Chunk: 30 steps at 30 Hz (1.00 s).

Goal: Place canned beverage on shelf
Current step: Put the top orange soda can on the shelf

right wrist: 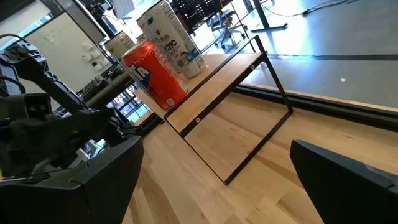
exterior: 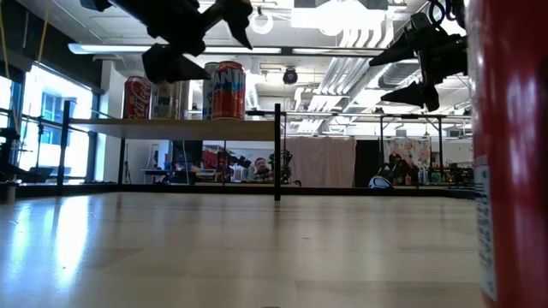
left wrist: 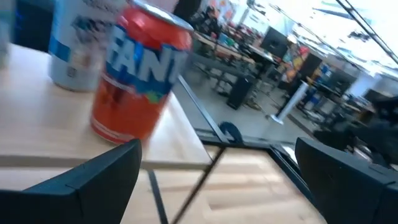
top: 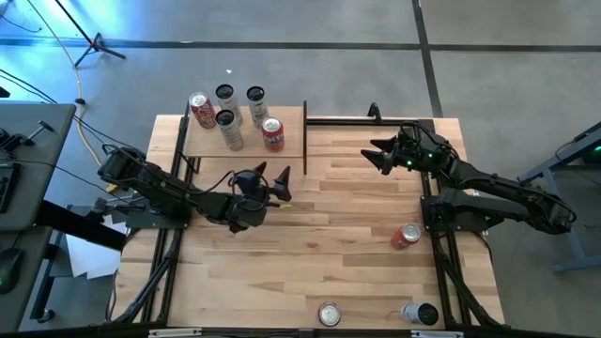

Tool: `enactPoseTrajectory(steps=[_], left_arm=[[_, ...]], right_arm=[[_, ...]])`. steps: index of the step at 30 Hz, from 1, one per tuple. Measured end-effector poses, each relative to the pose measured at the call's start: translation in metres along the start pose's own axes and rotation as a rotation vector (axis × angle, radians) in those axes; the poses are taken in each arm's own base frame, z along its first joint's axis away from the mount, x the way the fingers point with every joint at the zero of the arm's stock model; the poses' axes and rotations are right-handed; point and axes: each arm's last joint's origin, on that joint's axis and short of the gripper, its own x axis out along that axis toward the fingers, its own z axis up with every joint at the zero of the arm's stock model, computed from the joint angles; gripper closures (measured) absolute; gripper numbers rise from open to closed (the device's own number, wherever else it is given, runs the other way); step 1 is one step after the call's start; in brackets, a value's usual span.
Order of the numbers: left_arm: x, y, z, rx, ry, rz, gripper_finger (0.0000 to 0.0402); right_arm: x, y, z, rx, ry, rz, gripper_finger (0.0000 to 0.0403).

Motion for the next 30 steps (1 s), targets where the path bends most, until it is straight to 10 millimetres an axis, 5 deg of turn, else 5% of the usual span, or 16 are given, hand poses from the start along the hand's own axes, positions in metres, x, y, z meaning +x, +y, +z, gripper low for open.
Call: enactPoseTrajectory(steps=[16, 30], left_arm=[[-0.007, 0.0, -0.004, 0.32, -0.047, 0.047, 0.0002], [0.039, 0.013, -0.014, 0.386, -0.053, 0.16, 0.0002]], right_arm=[[0.0, 0.0, 0.0, 0.0, 0.0, 0.0, 0.0009], [0.0, 0.0, 0.0, 0.0, 0.0, 0.0, 0.0009]])
